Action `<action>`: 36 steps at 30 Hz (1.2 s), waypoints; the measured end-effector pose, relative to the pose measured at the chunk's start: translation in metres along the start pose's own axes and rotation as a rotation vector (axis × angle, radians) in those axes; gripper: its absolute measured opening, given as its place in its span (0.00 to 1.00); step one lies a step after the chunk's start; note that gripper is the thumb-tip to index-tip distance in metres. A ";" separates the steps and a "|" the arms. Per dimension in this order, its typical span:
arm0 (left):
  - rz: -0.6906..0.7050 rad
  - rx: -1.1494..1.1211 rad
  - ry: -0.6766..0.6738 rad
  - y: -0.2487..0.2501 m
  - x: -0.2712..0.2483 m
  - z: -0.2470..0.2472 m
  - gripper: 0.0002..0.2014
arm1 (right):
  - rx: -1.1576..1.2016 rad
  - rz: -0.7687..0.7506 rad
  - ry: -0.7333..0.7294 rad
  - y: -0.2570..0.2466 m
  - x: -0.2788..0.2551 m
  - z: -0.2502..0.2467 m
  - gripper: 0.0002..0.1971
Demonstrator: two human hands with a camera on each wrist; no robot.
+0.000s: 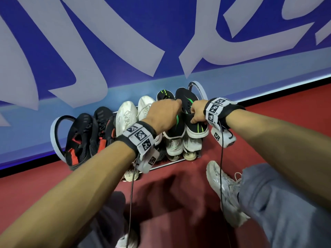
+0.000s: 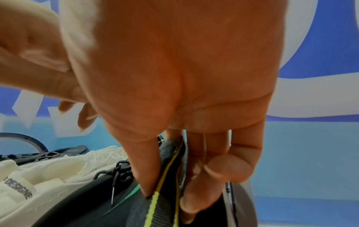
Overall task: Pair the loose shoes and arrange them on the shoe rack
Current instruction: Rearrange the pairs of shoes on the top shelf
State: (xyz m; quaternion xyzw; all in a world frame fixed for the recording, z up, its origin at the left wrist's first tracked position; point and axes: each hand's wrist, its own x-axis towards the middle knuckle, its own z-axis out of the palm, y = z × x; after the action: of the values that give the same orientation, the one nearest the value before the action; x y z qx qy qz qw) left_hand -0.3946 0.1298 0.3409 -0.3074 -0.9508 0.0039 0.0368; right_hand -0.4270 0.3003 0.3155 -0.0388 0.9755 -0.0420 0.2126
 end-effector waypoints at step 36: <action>0.017 -0.131 0.305 -0.026 -0.015 0.007 0.07 | 0.715 0.079 0.821 -0.002 -0.004 -0.046 0.07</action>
State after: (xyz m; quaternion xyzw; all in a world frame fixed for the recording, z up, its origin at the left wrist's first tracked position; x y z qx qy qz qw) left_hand -0.3981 0.1001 0.3336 -0.3141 -0.9299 -0.1044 0.1605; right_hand -0.4424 0.3021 0.3589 0.0922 0.9039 -0.3748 -0.1845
